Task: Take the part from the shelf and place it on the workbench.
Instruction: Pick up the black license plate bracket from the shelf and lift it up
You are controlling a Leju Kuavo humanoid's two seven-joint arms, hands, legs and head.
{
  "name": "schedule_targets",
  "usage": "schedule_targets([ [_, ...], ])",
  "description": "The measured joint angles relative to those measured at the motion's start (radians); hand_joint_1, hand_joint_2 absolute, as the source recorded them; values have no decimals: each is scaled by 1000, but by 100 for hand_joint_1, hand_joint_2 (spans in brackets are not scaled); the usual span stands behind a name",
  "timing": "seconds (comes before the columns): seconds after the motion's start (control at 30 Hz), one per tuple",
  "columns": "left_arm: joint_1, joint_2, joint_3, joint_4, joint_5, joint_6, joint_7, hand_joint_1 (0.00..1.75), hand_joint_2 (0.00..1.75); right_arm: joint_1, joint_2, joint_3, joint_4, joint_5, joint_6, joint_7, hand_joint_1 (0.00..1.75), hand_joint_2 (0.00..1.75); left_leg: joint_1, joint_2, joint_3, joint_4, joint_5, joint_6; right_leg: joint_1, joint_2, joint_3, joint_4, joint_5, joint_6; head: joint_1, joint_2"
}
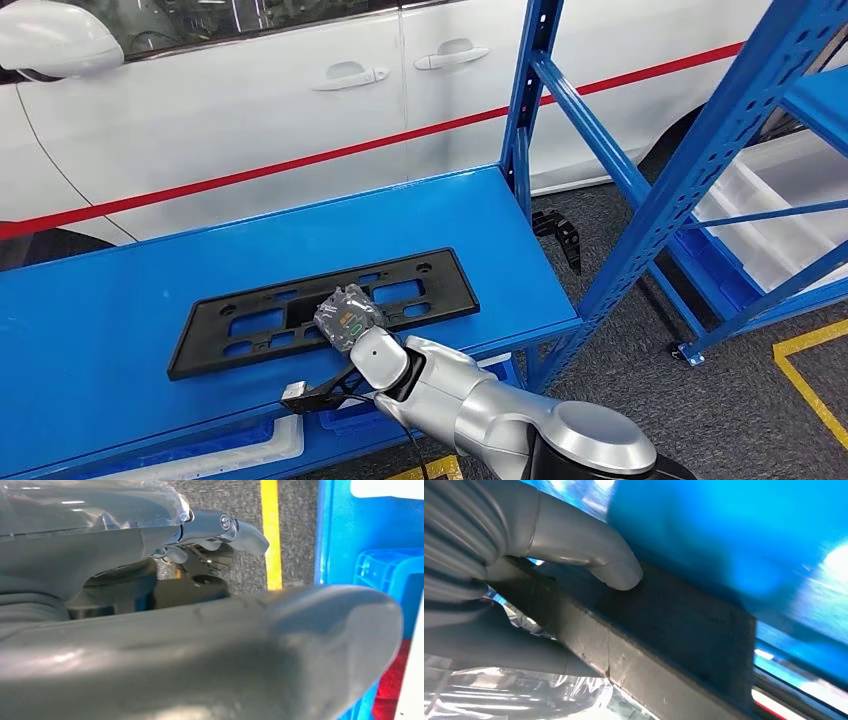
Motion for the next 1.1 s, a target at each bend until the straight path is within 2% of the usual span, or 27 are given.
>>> schedule_targets([
  [0.1, 0, 0, 0, 0, -5, -6, 0, 0, 0, -1, 0, -6, 7, -6, -10, 1, 175, 175, -2, 2, 8, -18, 3, 13, -3, 2, 1, 0, 1, 17, 0, 0],
  [0.13, 1, 0, 0, 0, -7, -8, 0, 0, 0, -1, -1, -8, 12, -8, -15, 2, 175, 175, 0, 3, 11, -25, 8, 19, -3, 2, -5, 15, -11, 21, 1, 0],
  [0.2, 0, -1, 0, 0, -10, -11, 1, 0, 0, -1, -2, -11, 23, -10, -24, 3, 175, 175, 4, 8, 13, -35, 16, 28, -4, 2, -46, 103, -66, 27, 2, 0],
  [0.27, 1, -1, 0, 0, -14, -13, 2, 0, 0, 2, -3, -13, 31, -9, -34, 5, 175, 175, 3, 10, 7, -34, 18, 31, -5, 1, -109, 231, -127, 32, 2, 0],
  [0.3, 1, -1, 0, 0, -16, -13, 3, 0, 0, 3, -4, -14, 33, -9, -38, 6, 175, 175, 3, 10, 5, -34, 19, 31, -7, 1, -126, 267, -134, 34, 2, 0],
  [0.33, 1, -1, 0, 0, -18, -13, 4, 0, 0, 3, -4, -14, 36, -8, -44, 7, 175, 175, 3, 10, 4, -32, 19, 31, -8, 0, -125, 268, -122, 36, 2, 0],
  [0.37, 1, -1, 0, 0, -19, -13, 6, 0, 0, 3, -4, -15, 38, -6, -50, 8, 175, 175, 4, 9, 3, -30, 18, 29, -10, 0, -103, 228, -93, 37, 2, 0],
  [0.43, 1, -1, 0, 0, -20, -12, 10, 0, 0, 4, -4, -15, 41, 2, -69, 9, 175, 175, 4, 5, 1, -20, 14, 23, -11, -2, -36, 98, -32, 36, 2, 0],
  [0.47, 1, -1, 0, 0, -21, -10, 13, 0, 0, 4, -4, -14, 42, 8, -83, 10, 175, 175, 2, 2, -3, -13, 12, 17, -11, -1, -12, 47, -15, 32, 1, 0],
  [0.5, 0, -1, 0, 0, -21, -8, 15, 0, 0, 6, -4, -14, 42, 14, -100, 11, 175, 175, 1, 0, -7, -8, 10, 11, -9, 0, -1, 18, -10, 28, 1, 0],
  [0.6, 0, -1, 0, 0, -21, -3, 18, 0, 0, 9, -3, -13, 42, 32, -163, 15, 175, 175, 3, -2, -13, -5, 10, -6, -4, 1, -2, 4, -7, 10, 0, 0],
  [0.63, 0, -1, 0, 0, -21, -1, 19, 0, 0, 9, -3, -13, 42, 36, -187, 16, 175, 175, 5, -2, -18, 4, 1, -11, -5, 0, -1, 2, -4, 4, 0, 0],
  [0.7, 0, -1, 0, 0, -22, 5, 20, 0, 0, 9, -3, -14, 36, 39, -242, 17, 175, 175, 8, -2, -57, 86, -49, -19, -7, -2, -3, -3, 0, -5, 0, 0],
  [0.77, 1, -1, 0, 0, -25, 11, 22, 0, 0, 5, -3, -17, 24, 43, -301, 23, 175, 175, 11, -1, -124, 225, -111, -25, -4, -2, -8, -2, 1, -9, -1, 0],
  [0.8, 1, -1, 0, 0, -27, 12, 22, 0, 44, -1, -3, -18, 16, 47, -324, 26, 175, 175, 11, -1, -149, 273, -121, -27, -3, -1, -10, -1, 0, -10, -1, 0],
  [0.83, 1, -1, 0, 0, -29, 13, 22, 0, 87, -9, -3, -19, 7, 55, -339, 29, 175, 175, 11, -1, -158, 286, -112, -27, -2, 0, -10, 0, -1, -10, -1, 0],
  [0.87, 1, -1, 0, 0, -31, 14, 22, 0, 131, -21, -3, -20, -2, 64, -349, 33, 175, 175, 11, -1, -150, 260, -83, -27, -2, 1, -9, 1, -2, -10, -1, 0],
  [0.9, 1, -1, 0, 0, -34, 14, 22, 0, 175, -35, -3, -21, -11, 73, -353, 37, 175, 175, 11, -1, -127, 201, -42, -24, -2, 2, -7, 3, -5, -9, -1, 0],
  [0.97, 1, -1, 0, 0, -39, 14, 22, 0, 175, -69, -3, -26, -24, 96, -355, 47, 175, 175, 9, -1, -75, 78, 17, -18, 1, 2, -7, 6, -10, -2, 0, 0],
  [1.0, 1, -1, 0, 0, -42, 15, 21, 0, 175, -90, -3, -29, -29, 109, -356, 53, 175, 175, 7, -1, -62, 41, 25, -12, 2, 2, -11, 8, -11, 2, 0, 0],
  [1.1, 0, -2, 0, 0, -55, 21, 20, 0, 175, -167, -3, -42, -35, 139, -366, 59, 175, 175, 4, -2, -61, 16, 20, 4, 3, 2, -25, 11, -10, 16, 0, 0],
])
